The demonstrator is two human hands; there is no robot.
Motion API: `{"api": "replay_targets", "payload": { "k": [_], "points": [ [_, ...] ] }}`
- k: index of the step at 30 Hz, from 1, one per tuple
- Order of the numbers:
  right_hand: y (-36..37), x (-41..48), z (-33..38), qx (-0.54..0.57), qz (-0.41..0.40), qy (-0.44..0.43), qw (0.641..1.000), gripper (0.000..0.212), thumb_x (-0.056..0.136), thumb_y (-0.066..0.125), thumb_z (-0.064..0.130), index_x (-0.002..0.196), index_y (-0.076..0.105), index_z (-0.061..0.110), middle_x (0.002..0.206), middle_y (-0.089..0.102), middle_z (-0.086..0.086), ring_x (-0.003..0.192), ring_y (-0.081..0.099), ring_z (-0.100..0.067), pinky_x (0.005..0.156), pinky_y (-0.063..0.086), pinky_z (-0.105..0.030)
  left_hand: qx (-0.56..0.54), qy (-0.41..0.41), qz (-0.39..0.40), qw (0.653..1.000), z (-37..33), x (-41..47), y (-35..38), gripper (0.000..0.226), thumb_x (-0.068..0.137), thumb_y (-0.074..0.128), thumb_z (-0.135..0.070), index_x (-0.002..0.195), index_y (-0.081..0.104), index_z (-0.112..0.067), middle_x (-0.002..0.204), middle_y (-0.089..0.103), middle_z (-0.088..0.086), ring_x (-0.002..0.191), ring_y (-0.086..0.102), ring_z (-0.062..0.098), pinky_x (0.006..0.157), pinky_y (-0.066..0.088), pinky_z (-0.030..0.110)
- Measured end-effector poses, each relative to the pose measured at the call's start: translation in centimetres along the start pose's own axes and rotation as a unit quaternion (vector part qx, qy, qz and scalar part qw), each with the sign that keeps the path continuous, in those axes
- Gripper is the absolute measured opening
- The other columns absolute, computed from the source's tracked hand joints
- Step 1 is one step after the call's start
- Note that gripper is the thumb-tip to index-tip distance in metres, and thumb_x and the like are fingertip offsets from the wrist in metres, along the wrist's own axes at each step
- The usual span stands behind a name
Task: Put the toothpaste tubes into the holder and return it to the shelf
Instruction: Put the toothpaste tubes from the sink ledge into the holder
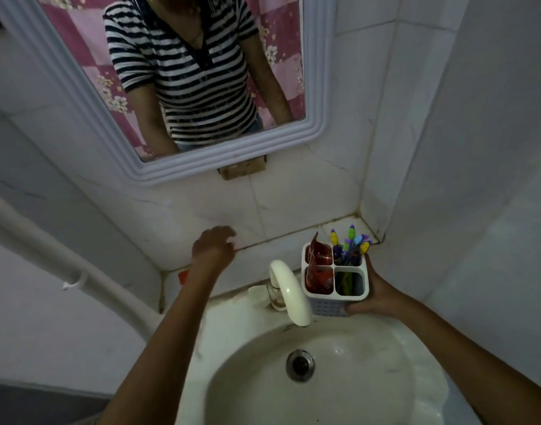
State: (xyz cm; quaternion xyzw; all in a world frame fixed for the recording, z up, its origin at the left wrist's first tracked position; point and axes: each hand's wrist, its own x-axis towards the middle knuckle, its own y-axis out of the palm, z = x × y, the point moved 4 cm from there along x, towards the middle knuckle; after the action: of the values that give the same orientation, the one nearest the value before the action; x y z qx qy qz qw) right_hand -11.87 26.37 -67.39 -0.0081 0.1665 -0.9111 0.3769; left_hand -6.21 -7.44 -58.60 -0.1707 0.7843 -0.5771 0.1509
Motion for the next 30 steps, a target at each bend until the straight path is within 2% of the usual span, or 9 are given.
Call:
{"api": "replay_targets", "payload": {
  "k": [3,8,11,13,16,18,22,27,30],
  "points": [
    [0.0,0.1,-0.1,-0.004,-0.003,-0.004,1.000,0.131,0.057,0.085,-0.005,0.140,-0.005,0.042,0.141,0.040,0.011,0.123,0.045,0.012,0.091,0.045,-0.008,0.124,-0.078,0.080,0.986,6.7,-1.1,3.2,0.042,0.089,0.051,-0.030,0.131,0.050,-0.022,0.132,0.056,0.006,0.119,0.052,0.028,0.098,0.043,0.038],
    [0.0,0.2,-0.5,-0.006,-0.001,-0.001,1.000,0.131,0.057,0.085,-0.009,0.138,-0.003,0.045,0.139,0.041,0.014,0.121,0.046,0.014,0.091,0.046,-0.008,0.143,-0.038,0.040,0.988,10.3,-2.6,5.8,0.045,0.084,0.049,-0.017,0.128,0.052,-0.019,0.121,0.058,0.012,0.110,0.055,0.033,0.093,0.043,0.042],
    [0.1,0.2,-0.2,-0.011,-0.001,0.000,1.000,0.132,0.054,0.086,0.001,0.141,-0.005,0.038,0.140,0.041,0.010,0.123,0.046,0.012,0.093,0.046,-0.010,0.043,-0.012,0.002,0.999,8.8,-3.3,5.1,0.037,0.081,0.053,-0.018,0.118,0.060,-0.021,0.111,0.063,0.010,0.101,0.061,0.031,0.083,0.050,0.039],
    [0.1,0.3,-0.3,-0.014,-0.004,0.000,1.000,0.132,0.055,0.086,-0.002,0.143,-0.004,0.036,0.141,0.042,0.006,0.124,0.046,0.009,0.093,0.046,-0.010,-0.056,0.032,-0.075,0.995,6.1,-3.9,3.1,0.032,0.080,0.064,-0.020,0.112,0.062,-0.016,0.097,0.069,0.004,0.091,0.065,0.027,0.074,0.051,0.033],
    [0.0,0.2,-0.2,-0.015,-0.006,0.000,1.000,0.129,0.058,0.084,-0.011,0.138,-0.002,0.043,0.138,0.040,0.012,0.125,0.044,0.011,0.092,0.044,-0.007,-0.194,0.079,-0.176,0.962,-0.2,-4.6,-2.3,0.021,0.082,0.071,-0.018,0.100,0.060,-0.012,0.076,0.061,-0.016,0.072,0.061,0.003,0.059,0.044,0.016],
    [0.1,0.1,-0.2,-0.005,-0.002,0.004,1.000,0.129,0.060,0.082,-0.014,0.140,-0.005,0.039,0.137,0.040,0.014,0.121,0.045,0.015,0.090,0.044,-0.006,-0.259,0.133,-0.196,0.936,-4.7,-5.1,-6.0,0.019,0.081,0.073,-0.022,0.094,0.061,-0.013,0.076,0.059,-0.022,0.071,0.061,-0.009,0.060,0.044,0.006],
    [0.2,0.1,-0.3,0.006,0.001,0.007,1.000,0.132,0.060,0.082,-0.014,0.146,-0.010,0.027,0.137,0.042,0.012,0.121,0.047,0.013,0.091,0.045,-0.007,-0.278,0.236,-0.121,0.923,-12.0,-6.9,-9.8,0.025,0.076,0.075,-0.036,0.094,0.067,-0.020,0.083,0.068,-0.013,0.075,0.065,-0.003,0.064,0.050,0.008],
    [0.3,0.1,0.0,0.019,-0.008,0.012,1.000,0.137,0.053,0.088,0.002,0.147,-0.010,0.023,0.136,0.044,0.007,0.120,0.047,0.014,0.097,0.047,-0.012,-0.101,0.304,-0.019,0.947,-18.1,-8.9,-6.3,0.030,0.075,0.071,-0.048,0.094,0.068,-0.024,0.086,0.071,-0.005,0.078,0.062,0.012,0.064,0.046,0.025],
    [0.4,0.1,0.6,0.028,-0.026,0.005,0.999,0.140,0.046,0.089,0.009,0.147,-0.007,0.020,0.130,0.043,0.012,0.111,0.046,0.023,0.086,0.044,-0.002,-0.008,0.311,0.025,0.950,-19.2,-9.2,-2.4,0.032,0.074,0.070,-0.051,0.094,0.067,-0.026,0.088,0.071,-0.001,0.086,0.063,0.019,0.069,0.047,0.032]
  ]
}}
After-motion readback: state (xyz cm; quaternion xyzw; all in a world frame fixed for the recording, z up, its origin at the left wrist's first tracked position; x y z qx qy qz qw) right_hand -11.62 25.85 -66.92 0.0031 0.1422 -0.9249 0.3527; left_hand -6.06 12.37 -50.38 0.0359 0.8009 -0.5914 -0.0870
